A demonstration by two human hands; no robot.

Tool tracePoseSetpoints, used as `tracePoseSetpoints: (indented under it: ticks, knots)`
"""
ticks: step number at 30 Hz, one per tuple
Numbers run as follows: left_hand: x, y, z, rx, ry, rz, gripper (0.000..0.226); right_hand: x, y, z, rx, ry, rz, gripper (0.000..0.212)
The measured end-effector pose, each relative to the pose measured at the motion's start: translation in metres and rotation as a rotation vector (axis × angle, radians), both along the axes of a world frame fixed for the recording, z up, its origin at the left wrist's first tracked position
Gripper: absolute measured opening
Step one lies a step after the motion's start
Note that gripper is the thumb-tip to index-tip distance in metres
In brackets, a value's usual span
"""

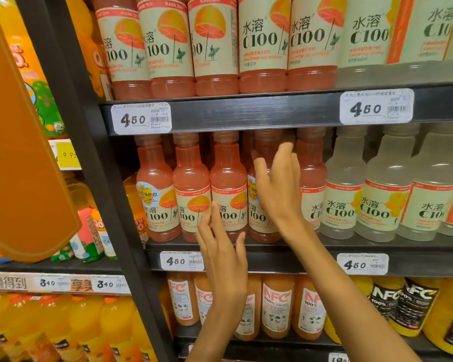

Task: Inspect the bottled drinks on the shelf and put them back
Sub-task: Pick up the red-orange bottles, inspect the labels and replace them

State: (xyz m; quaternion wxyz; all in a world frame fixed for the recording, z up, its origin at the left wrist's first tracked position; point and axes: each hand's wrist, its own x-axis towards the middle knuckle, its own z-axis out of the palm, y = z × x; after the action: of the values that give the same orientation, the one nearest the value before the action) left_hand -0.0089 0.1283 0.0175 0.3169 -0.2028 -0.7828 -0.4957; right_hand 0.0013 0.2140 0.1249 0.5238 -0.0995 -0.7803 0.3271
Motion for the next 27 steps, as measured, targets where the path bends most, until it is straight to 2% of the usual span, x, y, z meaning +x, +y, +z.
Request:
tracePoseSetpoints:
  ticks: [4, 6, 8, 12, 18, 22, 24, 27]
  knots:
    - [0.015, -0.013, -0.005, 0.156, -0.035, -0.175, 0.068, 0.015, -0.006, 0.001, -0.033, 0.135, 0.121, 0.016]
    - [0.022, -0.018, -0.002, 0.214, -0.101, -0.327, 0.064, 0.024, -0.008, 0.001, -0.075, 0.151, 0.193, 0.032]
    - [0.026, -0.023, 0.001, 0.192, -0.201, -0.5, 0.073, 0.035, -0.008, 0.002, -0.171, 0.167, 0.282, 0.045]
    - [0.031, -0.034, 0.005, 0.102, -0.375, -0.72, 0.091, 0.052, -0.006, 0.006, -0.467, 0.143, 0.515, 0.05]
    - [0.047, -0.053, 0.015, 0.112, -0.615, -0.95, 0.064, 0.066, 0.006, 0.012, -0.668, 0.008, 0.784, 0.066]
    - [0.062, -0.067, 0.009, 0.213, -0.92, -1.251, 0.079, 0.065, 0.006, 0.013, -0.938, -0.098, 1.114, 0.048]
    - [0.065, -0.067, 0.006, 0.231, -0.94, -1.329, 0.081, 0.065, 0.001, 0.013, -0.989, -0.098, 1.218, 0.039]
    - [0.063, -0.064, 0.009, 0.321, -0.857, -1.27, 0.08, 0.071, -0.001, 0.014, -0.849, -0.046, 1.142, 0.029]
